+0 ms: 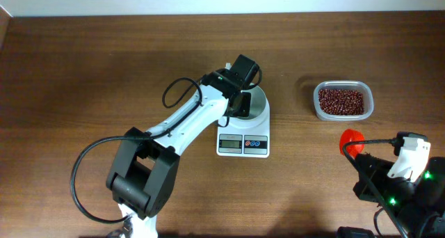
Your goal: Scoop and weigh 50g on scale
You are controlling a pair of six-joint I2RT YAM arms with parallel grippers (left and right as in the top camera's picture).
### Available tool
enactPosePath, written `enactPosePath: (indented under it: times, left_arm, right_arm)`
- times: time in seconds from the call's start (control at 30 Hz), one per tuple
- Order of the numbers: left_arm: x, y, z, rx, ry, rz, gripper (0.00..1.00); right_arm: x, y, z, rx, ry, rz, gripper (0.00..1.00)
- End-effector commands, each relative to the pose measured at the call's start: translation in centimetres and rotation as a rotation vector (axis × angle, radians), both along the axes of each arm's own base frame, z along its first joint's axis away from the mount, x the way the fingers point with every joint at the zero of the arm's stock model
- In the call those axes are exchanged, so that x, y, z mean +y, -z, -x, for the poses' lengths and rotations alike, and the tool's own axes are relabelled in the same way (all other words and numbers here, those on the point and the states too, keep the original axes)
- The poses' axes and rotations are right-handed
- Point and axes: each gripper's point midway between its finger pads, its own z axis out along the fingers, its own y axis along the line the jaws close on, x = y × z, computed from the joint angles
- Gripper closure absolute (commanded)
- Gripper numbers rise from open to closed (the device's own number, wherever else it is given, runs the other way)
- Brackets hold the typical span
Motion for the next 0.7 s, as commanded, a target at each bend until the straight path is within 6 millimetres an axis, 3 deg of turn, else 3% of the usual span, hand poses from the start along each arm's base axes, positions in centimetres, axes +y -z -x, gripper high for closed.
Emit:
enactPosePath:
  times: [0.0, 0.07, 0.33, 0.5, 0.53, 0.6, 0.63, 0.67]
  left_arm:
    - [0.1, 0.2, -0.2, -0.004, 0.012, -0.022, 1.00]
    - [0.8, 0.1, -0.7, -0.029, -0.002, -0.058, 1.00]
    - [0.3, -0.1, -1.3, -0.056, -0.003, -0.038, 1.00]
    - [-2.2, -0.7, -1.3, -0.038, 0.037, 0.086, 1.00]
    - [-2.6, -1.6, -1.5, -0.048, 0.042, 0.108, 1.00]
    - [-3.0, -5.6, -2.1, -0.110, 0.044, 0.148, 1.00]
    - [-2.8, -9.4, -1.8, -0.160, 0.046, 0.178, 1.00]
    - [-2.3, -11.4, -1.2, -0.182, 0.047, 0.192, 1.00]
  right_arm:
    - [-0.1, -0.3, 0.1, -0.011, 0.002, 0.007, 0.96]
    - [-0.1, -0.3, 0.1, -0.012, 0.002, 0.007, 0.96]
    - [0.0, -0.3, 0.1, -0.011, 0.002, 0.006, 0.96]
    - [0.0, -0.2, 0.2, -0.004, 0.002, 0.006, 0.96]
    - [0.0, -0.2, 0.2, -0.005, 0.002, 0.006, 0.96]
    - [0.0, -0.2, 0.2, -0.005, 0.002, 0.007, 0.96]
    - [0.0, -0.2, 0.2, -0.005, 0.002, 0.007, 0.96]
    - [-0.1, -0.2, 0.2, -0.005, 0.002, 0.007, 0.96]
